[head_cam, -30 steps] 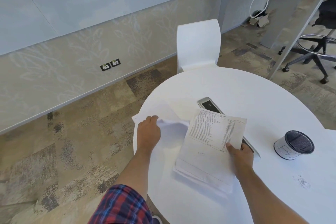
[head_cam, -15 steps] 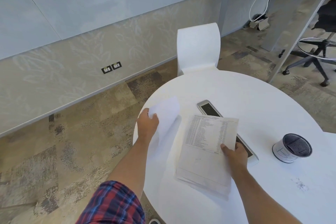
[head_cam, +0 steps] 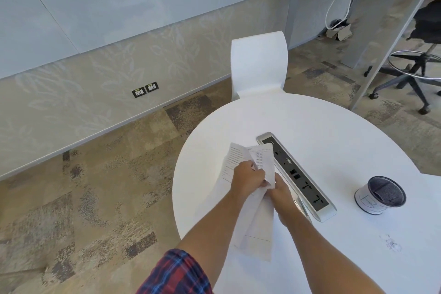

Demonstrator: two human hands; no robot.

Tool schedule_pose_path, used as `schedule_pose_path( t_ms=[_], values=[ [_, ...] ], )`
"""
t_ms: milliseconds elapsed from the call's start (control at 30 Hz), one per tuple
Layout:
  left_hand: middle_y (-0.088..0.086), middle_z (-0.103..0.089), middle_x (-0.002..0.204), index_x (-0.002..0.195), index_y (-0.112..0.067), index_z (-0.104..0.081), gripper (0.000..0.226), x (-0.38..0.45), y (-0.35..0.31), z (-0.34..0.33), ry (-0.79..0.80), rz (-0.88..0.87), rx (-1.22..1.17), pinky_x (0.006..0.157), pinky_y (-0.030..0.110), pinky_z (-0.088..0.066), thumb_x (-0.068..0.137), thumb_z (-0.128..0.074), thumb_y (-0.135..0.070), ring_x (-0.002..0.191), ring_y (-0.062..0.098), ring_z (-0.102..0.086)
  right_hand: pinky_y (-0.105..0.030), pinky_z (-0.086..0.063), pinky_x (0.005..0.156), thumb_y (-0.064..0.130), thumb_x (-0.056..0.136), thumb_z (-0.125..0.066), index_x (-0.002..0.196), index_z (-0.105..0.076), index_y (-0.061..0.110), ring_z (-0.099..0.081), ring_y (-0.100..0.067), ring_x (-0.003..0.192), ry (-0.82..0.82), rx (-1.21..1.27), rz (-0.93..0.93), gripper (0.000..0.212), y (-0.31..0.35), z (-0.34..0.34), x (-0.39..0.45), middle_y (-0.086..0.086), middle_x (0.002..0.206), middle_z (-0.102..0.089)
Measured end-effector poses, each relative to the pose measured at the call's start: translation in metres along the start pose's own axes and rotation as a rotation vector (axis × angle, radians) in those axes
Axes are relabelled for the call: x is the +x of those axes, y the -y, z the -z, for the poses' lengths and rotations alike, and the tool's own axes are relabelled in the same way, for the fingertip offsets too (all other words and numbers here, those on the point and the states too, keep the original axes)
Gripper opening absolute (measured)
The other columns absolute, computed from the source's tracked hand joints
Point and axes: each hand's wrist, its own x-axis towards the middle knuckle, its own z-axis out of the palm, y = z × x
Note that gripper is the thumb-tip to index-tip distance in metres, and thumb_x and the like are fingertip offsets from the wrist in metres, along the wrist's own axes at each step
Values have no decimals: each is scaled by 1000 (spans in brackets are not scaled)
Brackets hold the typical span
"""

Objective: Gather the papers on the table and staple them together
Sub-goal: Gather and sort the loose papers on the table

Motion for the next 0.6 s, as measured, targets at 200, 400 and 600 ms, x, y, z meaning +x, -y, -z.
schedule_pose_path(
  t_ms=[200, 400, 600],
  values=[
    [2, -74, 107, 136, -11, -51, 102, -1, 3, -11, 103, 34, -103, 96, 38, -58, 62, -72, -79, 104, 18, -72, -37, -57, 81, 5, 61, -57, 117, -74, 19, -74, -28, 101, 80, 44, -11, 60, 9, 9, -2, -9, 106, -80],
    [5, -78, 89, 128, -2, -54, 59, -3, 4, -8, 135, 35, -219, 92, 45, -61, 86, -70, -41, 81, 19, -75, -44, -58, 82, -9, 77, -61, 115, -73, 15, -73, -32, 98, 87, 70, 2, 46, 2, 14, 3, -10, 100, -77],
    [-3, -70, 87, 105, -25, -70, 28, 5, 6, 17, -175, -96, -216, 91, 40, -58, 79, -78, -35, 81, 17, -68, -36, -56, 67, 0, 58, -69, 99, -74, 10, -71, -31, 77, -70, 156, -13, 42, 12, 16, 1, -10, 87, -77]
  ],
)
